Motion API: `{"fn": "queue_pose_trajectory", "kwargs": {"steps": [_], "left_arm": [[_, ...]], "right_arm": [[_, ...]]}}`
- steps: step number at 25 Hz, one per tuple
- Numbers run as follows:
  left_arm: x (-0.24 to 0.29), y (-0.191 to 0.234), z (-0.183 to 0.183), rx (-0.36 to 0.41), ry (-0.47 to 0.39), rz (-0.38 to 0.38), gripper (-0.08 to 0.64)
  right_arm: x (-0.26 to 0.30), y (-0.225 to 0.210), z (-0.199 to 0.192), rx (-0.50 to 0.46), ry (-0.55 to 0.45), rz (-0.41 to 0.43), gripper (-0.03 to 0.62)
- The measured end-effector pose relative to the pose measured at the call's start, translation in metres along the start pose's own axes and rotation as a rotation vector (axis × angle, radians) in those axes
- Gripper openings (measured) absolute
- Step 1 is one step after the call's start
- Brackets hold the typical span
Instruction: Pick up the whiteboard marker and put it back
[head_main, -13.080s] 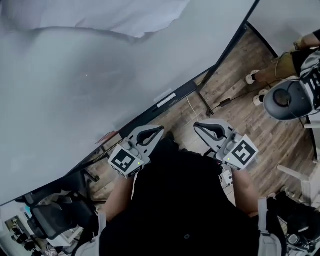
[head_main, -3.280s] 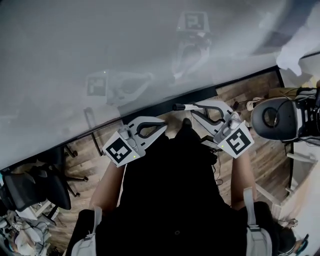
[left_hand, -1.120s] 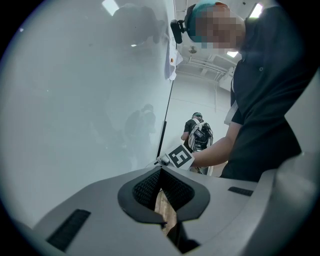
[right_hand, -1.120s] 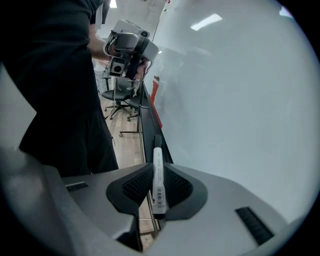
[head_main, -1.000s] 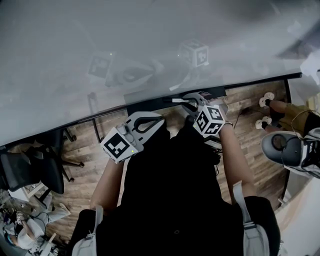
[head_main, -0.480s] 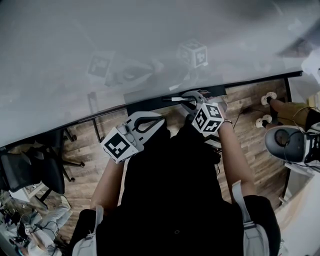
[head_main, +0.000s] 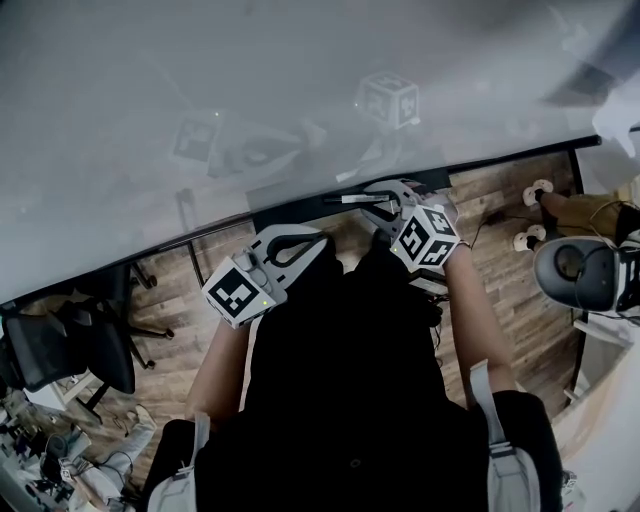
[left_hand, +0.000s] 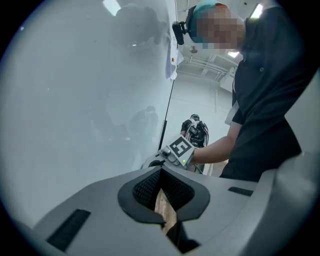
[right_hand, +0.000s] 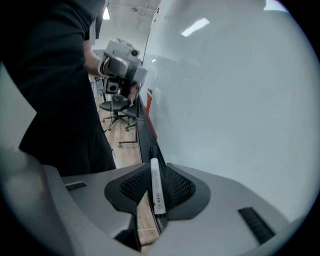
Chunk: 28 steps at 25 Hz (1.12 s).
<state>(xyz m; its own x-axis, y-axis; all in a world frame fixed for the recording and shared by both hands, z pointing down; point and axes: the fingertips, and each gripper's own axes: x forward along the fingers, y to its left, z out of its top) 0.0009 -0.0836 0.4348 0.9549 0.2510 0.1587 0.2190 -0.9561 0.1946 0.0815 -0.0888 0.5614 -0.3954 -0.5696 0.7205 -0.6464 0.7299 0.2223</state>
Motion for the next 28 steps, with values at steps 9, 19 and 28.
{"fn": "queue_pose_trajectory", "kwargs": {"steps": [9, 19, 28], "left_arm": [[0.008, -0.001, 0.02, 0.01, -0.029, -0.067, 0.012], [0.028, -0.025, 0.07, 0.067, -0.095, -0.234, 0.012], [0.079, -0.051, 0.069, 0.066, -0.072, -0.372, 0.012]], "right_arm": [[-0.098, -0.015, 0.078, 0.13, -0.283, -0.108, 0.026], [-0.197, -0.017, 0.131, 0.408, -0.767, -0.244, 0.018], [-0.234, -0.001, 0.077, 0.491, -0.773, -0.362, 0.018]]}}
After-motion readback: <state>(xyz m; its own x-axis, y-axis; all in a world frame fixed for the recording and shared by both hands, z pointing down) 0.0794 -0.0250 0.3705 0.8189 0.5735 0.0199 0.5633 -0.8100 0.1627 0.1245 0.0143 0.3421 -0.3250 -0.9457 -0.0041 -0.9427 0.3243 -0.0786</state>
